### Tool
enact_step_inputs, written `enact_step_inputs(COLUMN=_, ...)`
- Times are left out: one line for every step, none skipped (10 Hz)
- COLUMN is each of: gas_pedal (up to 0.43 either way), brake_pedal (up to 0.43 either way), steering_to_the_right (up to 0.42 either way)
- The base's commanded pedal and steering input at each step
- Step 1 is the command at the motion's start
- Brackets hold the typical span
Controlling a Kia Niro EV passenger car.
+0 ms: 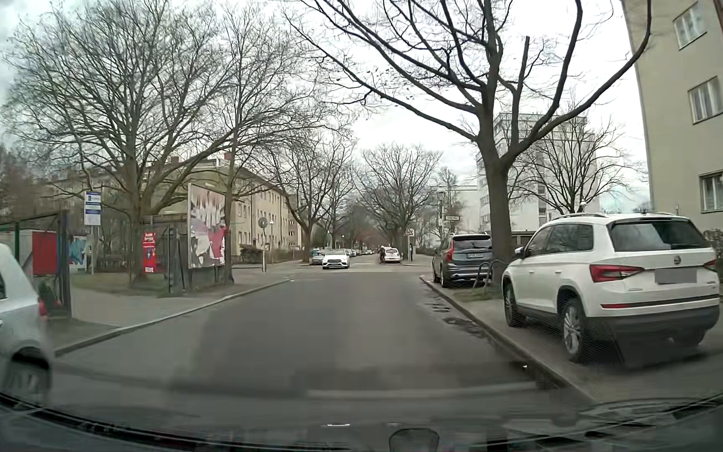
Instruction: Follow the waypoints while adhering to traffic rules and regulations
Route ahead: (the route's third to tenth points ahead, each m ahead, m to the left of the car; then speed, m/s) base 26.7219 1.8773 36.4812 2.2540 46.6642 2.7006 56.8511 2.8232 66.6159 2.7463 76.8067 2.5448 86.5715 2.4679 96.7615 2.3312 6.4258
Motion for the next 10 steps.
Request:
enact_step_inputs(gas_pedal=0.000, brake_pedal=0.012, steering_to_the_right=-0.001)
enact_step_inputs(gas_pedal=0.000, brake_pedal=0.012, steering_to_the_right=-0.001)
enact_step_inputs(gas_pedal=0.000, brake_pedal=0.012, steering_to_the_right=-0.001)
enact_step_inputs(gas_pedal=0.000, brake_pedal=0.012, steering_to_the_right=-0.001)
enact_step_inputs(gas_pedal=0.000, brake_pedal=0.012, steering_to_the_right=0.001)
enact_step_inputs(gas_pedal=0.000, brake_pedal=0.012, steering_to_the_right=0.005)
enact_step_inputs(gas_pedal=0.000, brake_pedal=0.012, steering_to_the_right=0.004)
enact_step_inputs(gas_pedal=0.000, brake_pedal=0.012, steering_to_the_right=0.005)
enact_step_inputs(gas_pedal=0.000, brake_pedal=0.012, steering_to_the_right=0.006)
enact_step_inputs(gas_pedal=0.000, brake_pedal=0.012, steering_to_the_right=0.006)
